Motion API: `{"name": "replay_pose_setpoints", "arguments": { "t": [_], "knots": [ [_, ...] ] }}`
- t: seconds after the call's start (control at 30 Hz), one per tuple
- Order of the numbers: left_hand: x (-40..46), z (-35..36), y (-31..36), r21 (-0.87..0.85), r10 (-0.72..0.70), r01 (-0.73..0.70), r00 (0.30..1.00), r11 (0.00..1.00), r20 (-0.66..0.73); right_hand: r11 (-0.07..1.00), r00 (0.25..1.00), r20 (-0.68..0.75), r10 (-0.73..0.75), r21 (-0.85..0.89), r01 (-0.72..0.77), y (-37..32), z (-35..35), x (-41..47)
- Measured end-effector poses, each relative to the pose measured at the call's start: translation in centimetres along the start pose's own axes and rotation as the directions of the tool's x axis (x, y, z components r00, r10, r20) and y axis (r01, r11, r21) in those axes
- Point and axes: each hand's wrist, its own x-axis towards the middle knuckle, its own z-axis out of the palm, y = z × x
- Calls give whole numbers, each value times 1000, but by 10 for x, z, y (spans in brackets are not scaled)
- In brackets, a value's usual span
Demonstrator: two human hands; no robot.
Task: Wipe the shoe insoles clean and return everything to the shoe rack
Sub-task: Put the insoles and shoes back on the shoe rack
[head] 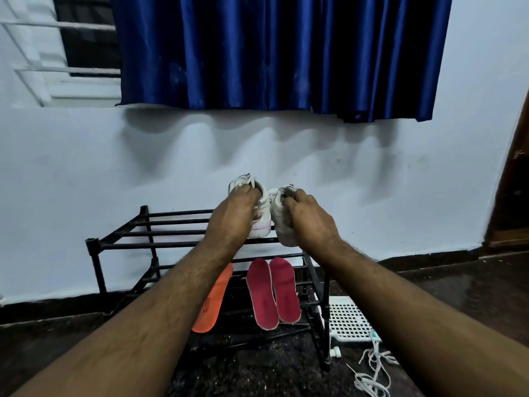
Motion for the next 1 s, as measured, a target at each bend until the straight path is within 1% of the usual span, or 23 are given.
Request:
{"name": "replay_pose_setpoints", "arguments": {
  "t": [0.07,0.13,0.17,0.2,0.3,0.37,0.43,0.5,0.53,0.6,0.73,0.8,0.9,1.0],
  "knots": [
    [6,20,-18,-28,-23,24,1000,999,18,1000,1000,21,12,20,-13,8,13,13],
    [8,32,-25,56,-2,-3,997,998,81,999,999,26,34,22,-35,16,21,25],
    [8,35,-28,51,-22,18,996,999,84,999,999,23,47,12,-47,17,24,28],
    [7,39,-29,81,-14,8,997,997,75,999,999,14,50,3,-50,16,25,29],
    [5,37,-22,113,-84,74,993,991,79,999,998,-32,50,2,-50,10,26,21],
    [-3,31,-16,81,-151,147,988,986,42,998,996,-60,64,5,-64,4,25,10],
    [-17,19,-7,106,-191,187,981,977,26,998,995,-77,69,-6,-69,-6,27,-1],
    [-37,4,1,153,-245,238,969,959,30,998,996,-62,68,15,-67,-22,25,-13],
    [-49,-3,3,177,-248,238,968,955,37,998,997,-43,61,21,-61,-33,23,-21],
    [-74,-16,5,173,-284,273,958,946,41,998,999,-26,39,43,-37,-55,20,-35],
    [-130,-44,-4,205,-317,289,942,935,114,992,1000,-10,-1,124,2,-105,11,-60],
    [-159,-59,-14,219,-353,325,929,920,107,985,1000,11,-20,172,17,-136,10,-72],
    [-206,-81,-29,229,-437,409,895,883,88,968,997,42,-68,245,56,-191,19,-97],
    [-261,-96,-43,280,-514,471,852,836,100,953,983,135,-124,291,80,-243,41,-124]
  ]
}}
